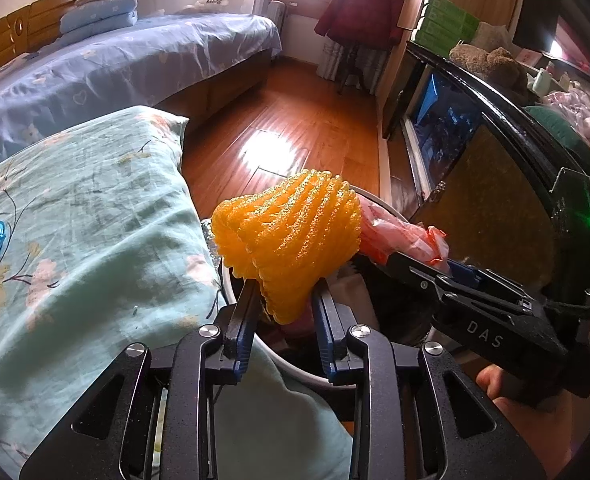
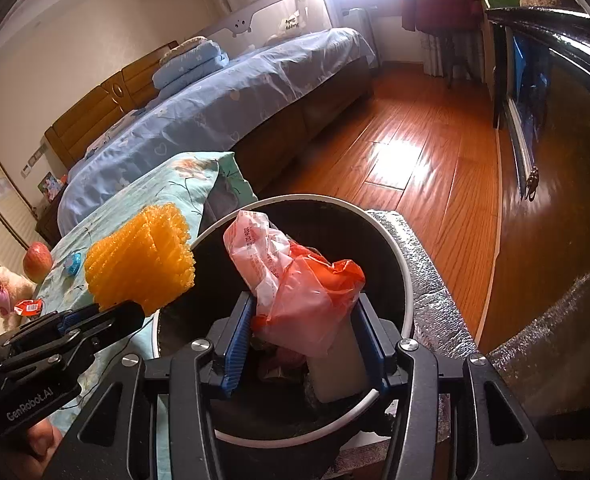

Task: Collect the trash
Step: 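Open both tools to drop the foam net and plastic bag into the bin, then move both open tools back over the wrapper and blue bottle on the bed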

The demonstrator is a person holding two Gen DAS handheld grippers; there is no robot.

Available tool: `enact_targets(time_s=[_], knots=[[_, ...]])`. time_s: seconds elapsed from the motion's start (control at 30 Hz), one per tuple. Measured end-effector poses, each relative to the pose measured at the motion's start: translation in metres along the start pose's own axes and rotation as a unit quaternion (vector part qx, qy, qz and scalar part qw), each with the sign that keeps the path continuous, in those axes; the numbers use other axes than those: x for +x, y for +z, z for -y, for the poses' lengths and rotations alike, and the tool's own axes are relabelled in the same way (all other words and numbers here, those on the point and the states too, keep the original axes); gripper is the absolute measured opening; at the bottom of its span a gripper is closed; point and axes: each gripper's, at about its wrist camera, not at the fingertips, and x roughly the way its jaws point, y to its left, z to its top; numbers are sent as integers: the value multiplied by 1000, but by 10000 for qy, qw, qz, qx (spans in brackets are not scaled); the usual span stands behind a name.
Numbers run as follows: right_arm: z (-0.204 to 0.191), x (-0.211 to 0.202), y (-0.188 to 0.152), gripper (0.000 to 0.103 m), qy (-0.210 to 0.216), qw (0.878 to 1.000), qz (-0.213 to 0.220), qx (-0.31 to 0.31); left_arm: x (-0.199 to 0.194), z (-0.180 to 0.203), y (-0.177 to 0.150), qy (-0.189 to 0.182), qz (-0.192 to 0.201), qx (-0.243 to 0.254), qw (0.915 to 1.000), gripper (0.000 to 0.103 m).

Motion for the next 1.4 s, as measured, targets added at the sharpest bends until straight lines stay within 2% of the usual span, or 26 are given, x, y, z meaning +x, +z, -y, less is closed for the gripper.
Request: enact_targets(time_s=[0.07,0.13,0.2,0.23,0.27,0.53,0.67,0.83,1.2,1.4], knots=[[0,0,1,52,-20,10000,-8,0,0,0,0,-24,-19,7,10000,27],[0,1,1,55,-11,10000,-15,7,-1,-1,0,-64,-20,3,10000,40],[1,1,2,68,-5,10000,-27,34,-4,-3,-1,-27,24,-17,10000,47],[1,1,2,71,-10,10000,-20,47,-6,-5,-2,-11,42,-35,10000,51],[1,0,1,74,-8,10000,-3,63,-8,-6,-3,-8,60,-56,10000,51],[-8,-7,-3,79,86,9999,30,84,-29,-31,-17,141,163,-319,9993,58],[-22,-11,-6,83,253,9997,65,13,-41,-48,-27,235,197,-527,9981,62],[-46,-15,-11,83,512,9985,63,-174,-54,-74,-44,384,230,-821,9956,64],[-101,-10,-25,85,960,9932,-38,-663,-83,-138,-79,736,354,-1476,9857,64],[-136,1,-30,85,1170,9883,-180,-957,-102,-181,-97,968,436,-1932,9754,65]])
